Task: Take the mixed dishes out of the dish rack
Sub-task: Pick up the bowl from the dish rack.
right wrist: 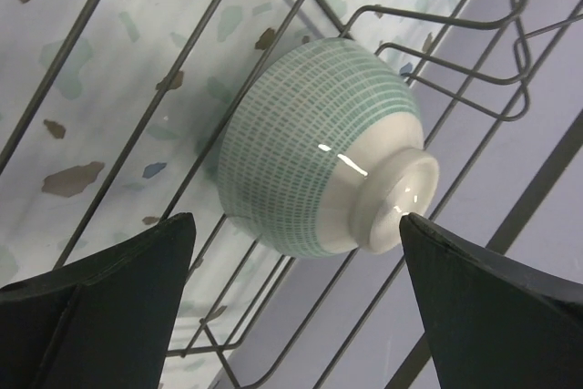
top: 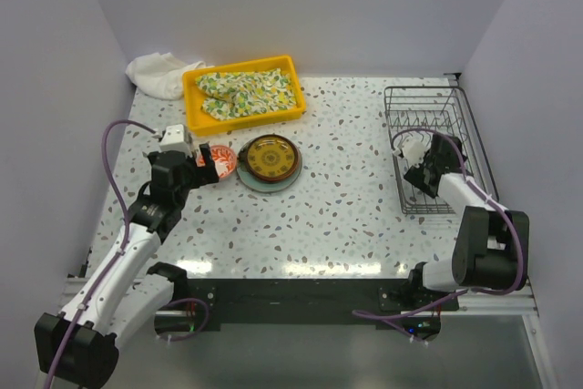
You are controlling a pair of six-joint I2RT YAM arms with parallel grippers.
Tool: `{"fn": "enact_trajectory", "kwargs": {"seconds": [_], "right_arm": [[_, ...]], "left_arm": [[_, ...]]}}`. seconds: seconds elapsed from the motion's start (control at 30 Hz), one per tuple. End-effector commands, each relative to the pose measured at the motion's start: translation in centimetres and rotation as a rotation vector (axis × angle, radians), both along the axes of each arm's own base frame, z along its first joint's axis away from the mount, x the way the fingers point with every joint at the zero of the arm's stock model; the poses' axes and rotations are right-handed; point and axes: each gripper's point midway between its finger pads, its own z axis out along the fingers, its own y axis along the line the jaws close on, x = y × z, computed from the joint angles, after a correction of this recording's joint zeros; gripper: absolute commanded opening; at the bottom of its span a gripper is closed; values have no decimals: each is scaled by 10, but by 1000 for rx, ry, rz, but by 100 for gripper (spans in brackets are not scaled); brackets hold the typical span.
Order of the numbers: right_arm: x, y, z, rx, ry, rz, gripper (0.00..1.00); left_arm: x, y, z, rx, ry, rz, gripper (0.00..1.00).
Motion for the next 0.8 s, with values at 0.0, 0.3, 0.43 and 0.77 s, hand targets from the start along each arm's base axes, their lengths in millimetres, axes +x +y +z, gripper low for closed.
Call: {"fn": "enact_trajectory", "kwargs": {"seconds": [0.0,0.3,0.43,0.77], "right_arm": [[15,-7,21,-56,-104,0,99],[13,-4,4,-80,-64,36,99],[10,-1,-3,-80,-40,52,99],[6,-3,-19,-108,1,59,98]], "left_arm": [[5,3,4,14,-28,5,100],[6,4,5,14,-28,8,99],[6,4,3,15,-23,8,99],[6,4,1,15,-17,7,100]]}}
